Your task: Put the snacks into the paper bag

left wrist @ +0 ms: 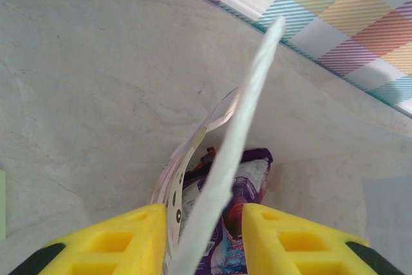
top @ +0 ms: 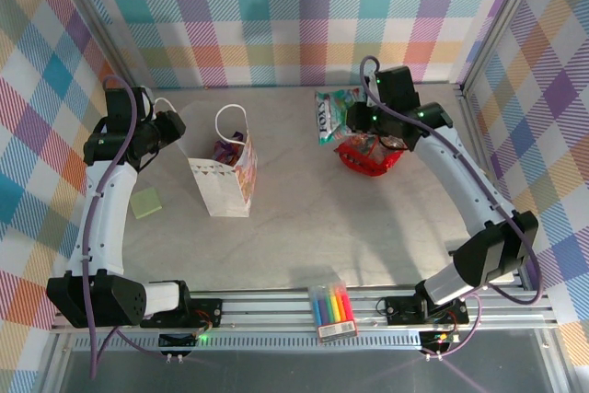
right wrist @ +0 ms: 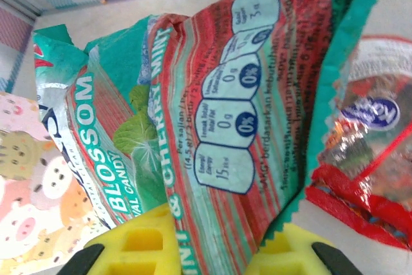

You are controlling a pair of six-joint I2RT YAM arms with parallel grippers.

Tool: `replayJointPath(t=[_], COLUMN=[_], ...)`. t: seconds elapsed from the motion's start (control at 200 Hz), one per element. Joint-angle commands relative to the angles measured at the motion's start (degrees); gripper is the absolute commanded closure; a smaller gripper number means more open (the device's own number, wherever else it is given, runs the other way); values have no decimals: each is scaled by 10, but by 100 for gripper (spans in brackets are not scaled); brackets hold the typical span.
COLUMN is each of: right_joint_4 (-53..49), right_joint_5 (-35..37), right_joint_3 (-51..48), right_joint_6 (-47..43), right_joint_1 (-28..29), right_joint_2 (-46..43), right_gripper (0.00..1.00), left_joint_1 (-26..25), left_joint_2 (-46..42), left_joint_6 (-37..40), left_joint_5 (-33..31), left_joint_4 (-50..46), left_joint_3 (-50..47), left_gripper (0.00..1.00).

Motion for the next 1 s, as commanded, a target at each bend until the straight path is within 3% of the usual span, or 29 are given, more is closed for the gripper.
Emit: replayJointPath(t=[0.0,0.995], right_joint_4=[21,15], right_joint_5=[-15,-62], right_joint_3=[57,384], right_joint_6=[-21,-81], right_joint_1=[11,116], right_joint_2=[13,172], right_gripper=[89,87], left_joint_1=[-4,-3], left_joint_2=[-5,-25], left_joint_6=[-14,6], left_joint_5=[11,-13], left_joint_4=[18,9], left_joint_3=[5,2], left_gripper=[64,63])
